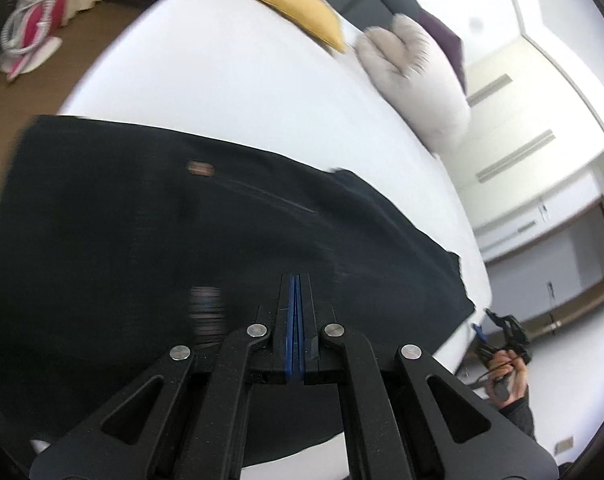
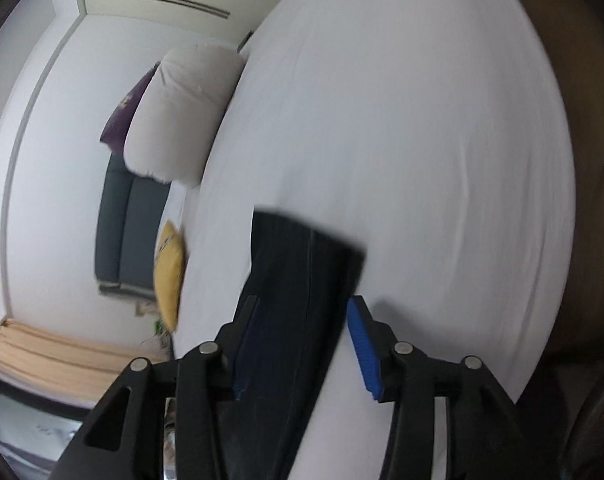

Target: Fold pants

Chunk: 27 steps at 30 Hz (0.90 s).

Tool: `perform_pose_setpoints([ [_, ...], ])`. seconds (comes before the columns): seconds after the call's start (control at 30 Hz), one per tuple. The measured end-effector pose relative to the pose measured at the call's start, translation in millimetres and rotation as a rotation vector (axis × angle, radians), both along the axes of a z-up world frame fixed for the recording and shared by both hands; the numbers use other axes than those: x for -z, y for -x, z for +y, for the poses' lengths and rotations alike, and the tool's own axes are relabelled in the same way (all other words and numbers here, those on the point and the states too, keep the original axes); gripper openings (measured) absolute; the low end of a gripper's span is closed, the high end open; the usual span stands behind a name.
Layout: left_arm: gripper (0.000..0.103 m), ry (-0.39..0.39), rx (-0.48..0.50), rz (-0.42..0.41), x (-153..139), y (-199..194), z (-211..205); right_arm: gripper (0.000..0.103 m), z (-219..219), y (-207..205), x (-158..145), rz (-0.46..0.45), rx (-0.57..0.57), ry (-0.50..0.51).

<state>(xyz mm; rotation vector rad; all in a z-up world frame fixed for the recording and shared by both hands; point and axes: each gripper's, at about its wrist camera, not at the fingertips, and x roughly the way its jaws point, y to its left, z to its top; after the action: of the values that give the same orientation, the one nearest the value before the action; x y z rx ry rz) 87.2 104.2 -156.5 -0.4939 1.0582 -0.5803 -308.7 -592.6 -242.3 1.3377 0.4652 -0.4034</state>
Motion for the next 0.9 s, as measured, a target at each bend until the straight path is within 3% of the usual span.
perform_pose_setpoints([
  [0.07, 0.0, 0.003, 0.029, 0.008, -3, -6, -32, 0.049, 15, -20, 12, 0.003, -0.004, -0.031],
  [0.13, 0.0, -0.002, 0.049, 0.018, 0, -12, -67, 0.049, -6, -36, 15, -0.009, 0.011, -0.064],
  [0.27, 0.0, 0.016, 0.071, 0.055, 9, -21, -89, 0.048, -21, -43, 20, -0.04, 0.034, -0.126],
  [0.4, 0.0, 0.014, 0.081, 0.093, 36, -34, -156, 0.048, -38, -56, 22, -0.04, 0.042, -0.154],
  [0.63, 0.0, 0.01, 0.083, 0.168, 72, -42, -149, 0.048, -54, -81, 19, -0.04, 0.043, -0.143],
  [0.83, 0.0, -0.012, 0.095, 0.154, 79, -41, -148, 0.047, -60, -101, 16, -0.024, 0.019, -0.113],
  [0.9, 0.0, 0.0, 0.091, 0.161, 82, -41, -147, 0.04, -61, -105, 15, -0.018, 0.012, -0.102],
])
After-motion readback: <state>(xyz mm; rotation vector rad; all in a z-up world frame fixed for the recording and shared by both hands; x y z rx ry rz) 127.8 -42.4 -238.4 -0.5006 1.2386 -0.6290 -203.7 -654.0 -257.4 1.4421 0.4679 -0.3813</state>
